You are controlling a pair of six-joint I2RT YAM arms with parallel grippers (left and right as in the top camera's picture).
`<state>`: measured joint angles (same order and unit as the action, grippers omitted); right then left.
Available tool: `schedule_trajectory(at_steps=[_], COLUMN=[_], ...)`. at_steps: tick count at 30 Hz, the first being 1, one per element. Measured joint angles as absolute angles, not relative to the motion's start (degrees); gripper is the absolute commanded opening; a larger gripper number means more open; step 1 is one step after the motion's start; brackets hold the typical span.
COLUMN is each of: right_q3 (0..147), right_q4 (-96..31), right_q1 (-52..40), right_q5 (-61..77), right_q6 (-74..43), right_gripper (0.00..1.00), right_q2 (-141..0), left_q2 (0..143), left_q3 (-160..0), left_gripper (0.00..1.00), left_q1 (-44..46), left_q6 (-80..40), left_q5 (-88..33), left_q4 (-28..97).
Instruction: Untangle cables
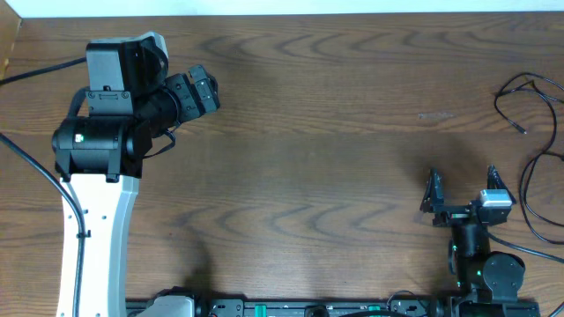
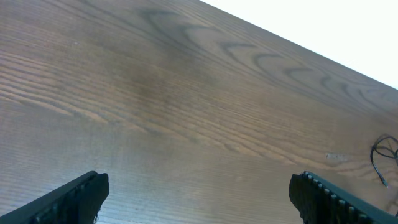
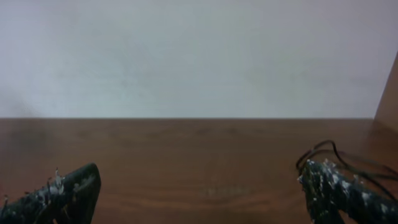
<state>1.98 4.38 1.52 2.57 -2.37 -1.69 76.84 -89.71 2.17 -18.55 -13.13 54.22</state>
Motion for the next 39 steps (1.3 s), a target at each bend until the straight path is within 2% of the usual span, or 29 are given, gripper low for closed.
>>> schedule_trajectory(at_steps=[8,31,39], right_q3=[0.4,0.4,0.4], right_q4=[-4.0,-3.9,-3.9], right_q1=[1.5,1.5,1.5], right_q5=[2.5,2.6,2.6], right_q6=[-2.4,-2.4,-2.4], right_gripper=[0.99,0.99,0.99], right_q2=[-0.7,-0.7,-0.7], left_q2=[76.8,76.8,76.8], left_q3=[-89.7,-89.7,-89.7], left_gripper=[0.98,0.98,0.98], left_q1=[2.2,2.2,2.2], left_q6=[-18.5,-18.5,-17.3], left_q5=[-13.1,-13.1,-11.0], left_q4=[54.2,54.3,57.8])
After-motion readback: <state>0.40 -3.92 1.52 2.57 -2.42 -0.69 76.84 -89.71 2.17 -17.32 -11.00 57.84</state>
